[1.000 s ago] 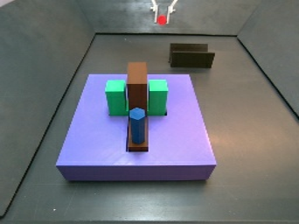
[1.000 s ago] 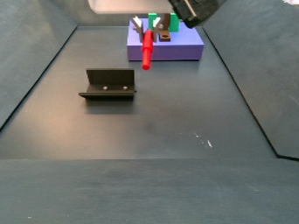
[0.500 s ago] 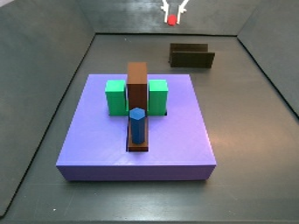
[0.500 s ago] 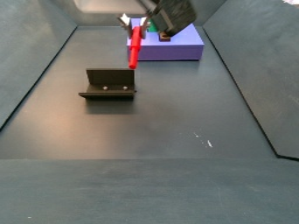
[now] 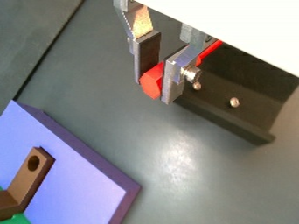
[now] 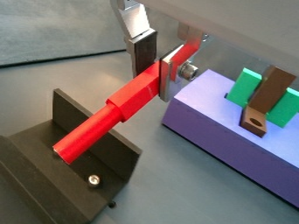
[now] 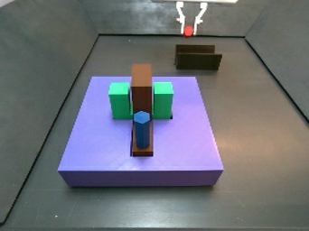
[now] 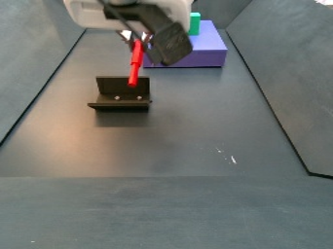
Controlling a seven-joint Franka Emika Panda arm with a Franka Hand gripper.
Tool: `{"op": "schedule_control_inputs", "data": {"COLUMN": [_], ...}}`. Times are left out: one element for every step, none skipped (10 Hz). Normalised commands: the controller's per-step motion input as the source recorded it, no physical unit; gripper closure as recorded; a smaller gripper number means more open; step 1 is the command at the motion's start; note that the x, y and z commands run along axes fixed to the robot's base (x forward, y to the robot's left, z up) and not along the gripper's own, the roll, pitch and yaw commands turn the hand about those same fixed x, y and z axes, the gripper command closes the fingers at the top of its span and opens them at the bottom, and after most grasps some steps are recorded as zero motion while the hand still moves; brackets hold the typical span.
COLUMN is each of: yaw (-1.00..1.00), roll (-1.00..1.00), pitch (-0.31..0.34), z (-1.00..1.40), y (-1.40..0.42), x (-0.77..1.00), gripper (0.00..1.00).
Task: Pick up the red object. Move up. Place the red object on the fixture. Regrasp the red object. Move to above the board. Insert the red object.
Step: Place the red object on the fixture.
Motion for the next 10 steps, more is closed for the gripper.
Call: {"op": "schedule_control_inputs", "data": {"yaw": [-0.10,-0.11,-0.11,-0.12,-0.14,-0.11,-0.02,0.00,0.03,0.13], "roll": [-0.57,-0.55,-0.49,-0.44,-0.37,-0.31,-0.41,-0.47,-0.47,-0.31], "pitch": [0.000,0.000,0.000,0.000,0.000,0.000,0.000,0.000,0.014,0.000], "z": [-0.22,-0.23,-0.24,-0.27,-0.31,-0.31,-0.18,-0.09,-0.03,-0.04], "y": [0.00,0.00,0.01,0.05,0.11,0.26,0.35,0.37,0.32,0.16], "x": [1.00,1.00,1.00,0.98,0.91,0.75,0.62,0.56,0.46,0.22], "gripper": [1.00,1.00,1.00,1.00,1.00,1.00,1.00,1.00,1.00,1.00]}}
